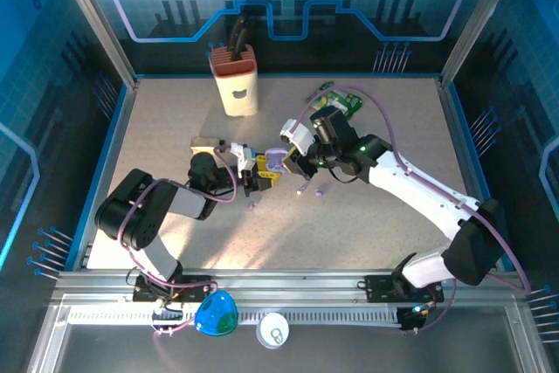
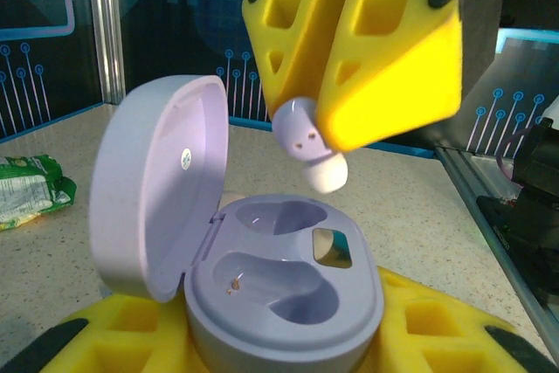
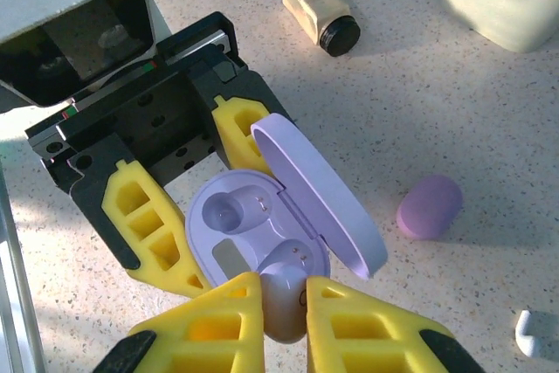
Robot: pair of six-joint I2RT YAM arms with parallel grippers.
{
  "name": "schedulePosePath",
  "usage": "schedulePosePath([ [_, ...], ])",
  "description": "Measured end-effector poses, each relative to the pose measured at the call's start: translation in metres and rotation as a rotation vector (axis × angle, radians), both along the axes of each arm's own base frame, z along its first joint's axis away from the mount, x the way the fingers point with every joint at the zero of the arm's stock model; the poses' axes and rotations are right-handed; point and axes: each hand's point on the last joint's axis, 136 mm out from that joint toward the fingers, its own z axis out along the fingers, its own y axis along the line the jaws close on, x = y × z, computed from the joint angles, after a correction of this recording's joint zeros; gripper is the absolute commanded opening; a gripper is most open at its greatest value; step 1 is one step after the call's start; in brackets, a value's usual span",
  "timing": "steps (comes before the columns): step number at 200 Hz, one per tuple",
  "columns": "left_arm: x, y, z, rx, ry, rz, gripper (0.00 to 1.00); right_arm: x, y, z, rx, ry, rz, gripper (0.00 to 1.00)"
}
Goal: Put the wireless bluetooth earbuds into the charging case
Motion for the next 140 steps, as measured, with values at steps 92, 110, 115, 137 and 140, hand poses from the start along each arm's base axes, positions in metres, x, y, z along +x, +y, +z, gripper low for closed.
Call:
schedulePosePath([
  [92,-0.002,0.0,-0.001,0.003,0.006,-0.011,0.32,0.004,0.004,-0.014,-0.057,-0.003,0.013,0.16],
  [110,-0.002,-0.001,-0.002,0.004,0.01,-0.011,0.32,0.003,0.004,-0.015,-0.077,-0.011,0.019,0.16],
  [115,-0.002,-0.001,-0.002,0.004,0.01,-0.011,0.32,0.002,0.004,-0.015,-0.083,-0.014,0.022,0.16],
  [137,-0.002,-0.001,-0.002,0.004,0.008,-0.012,0.32,0.0,0.004,-0.015,-0.112,-0.031,0.033,0.21],
  [140,-0.002,-0.001,-0.002,0.004,0.008,-0.012,0.32,0.0,0.004,-0.015,-0.115,-0.03,0.033,0.23],
])
